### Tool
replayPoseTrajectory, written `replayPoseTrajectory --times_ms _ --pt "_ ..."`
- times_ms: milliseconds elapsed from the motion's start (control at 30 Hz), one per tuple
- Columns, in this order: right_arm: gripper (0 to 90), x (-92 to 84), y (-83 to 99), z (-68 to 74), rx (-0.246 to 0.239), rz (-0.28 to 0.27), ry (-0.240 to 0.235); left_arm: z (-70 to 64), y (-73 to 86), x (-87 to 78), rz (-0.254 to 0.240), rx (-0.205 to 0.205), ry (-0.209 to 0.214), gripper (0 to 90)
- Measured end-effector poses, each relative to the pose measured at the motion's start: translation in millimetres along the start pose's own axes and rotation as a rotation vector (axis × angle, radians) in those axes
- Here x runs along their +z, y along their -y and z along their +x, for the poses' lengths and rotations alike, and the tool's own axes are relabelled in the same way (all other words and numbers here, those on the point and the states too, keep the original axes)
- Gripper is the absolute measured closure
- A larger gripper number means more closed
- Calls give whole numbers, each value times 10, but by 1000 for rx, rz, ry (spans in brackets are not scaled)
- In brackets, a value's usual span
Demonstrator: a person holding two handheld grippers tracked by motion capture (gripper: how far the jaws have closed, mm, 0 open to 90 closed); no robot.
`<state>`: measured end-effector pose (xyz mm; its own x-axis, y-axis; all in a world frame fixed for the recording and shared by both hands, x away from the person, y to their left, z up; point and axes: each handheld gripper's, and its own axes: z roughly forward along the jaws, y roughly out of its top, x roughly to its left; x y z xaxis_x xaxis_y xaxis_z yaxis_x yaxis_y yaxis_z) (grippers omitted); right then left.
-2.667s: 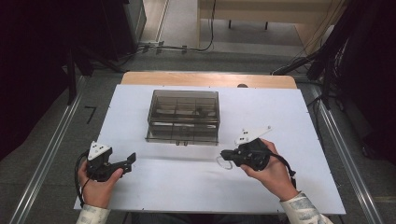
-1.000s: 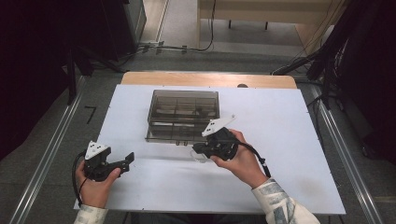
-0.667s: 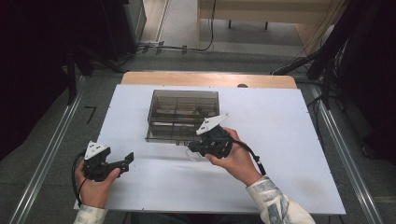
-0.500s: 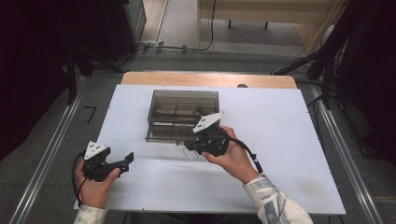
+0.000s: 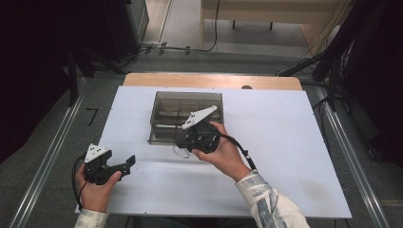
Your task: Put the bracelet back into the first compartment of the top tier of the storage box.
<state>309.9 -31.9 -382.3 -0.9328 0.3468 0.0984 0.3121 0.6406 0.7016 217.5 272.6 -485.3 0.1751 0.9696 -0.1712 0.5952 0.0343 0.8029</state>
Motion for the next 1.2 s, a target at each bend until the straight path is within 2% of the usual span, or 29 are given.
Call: replayPoseTrajectory --times_ms 433,867,1200 --pt "850 48 -238 36 -13 -9 -5 6 3 -1 1 0 0 72" --pt "850 7 -445 -20 -7 -34 12 17 5 3 1 -1 1 72" --pt "850 76 -563 -78 -4 -34 26 19 1 3 1 -2 2 72"
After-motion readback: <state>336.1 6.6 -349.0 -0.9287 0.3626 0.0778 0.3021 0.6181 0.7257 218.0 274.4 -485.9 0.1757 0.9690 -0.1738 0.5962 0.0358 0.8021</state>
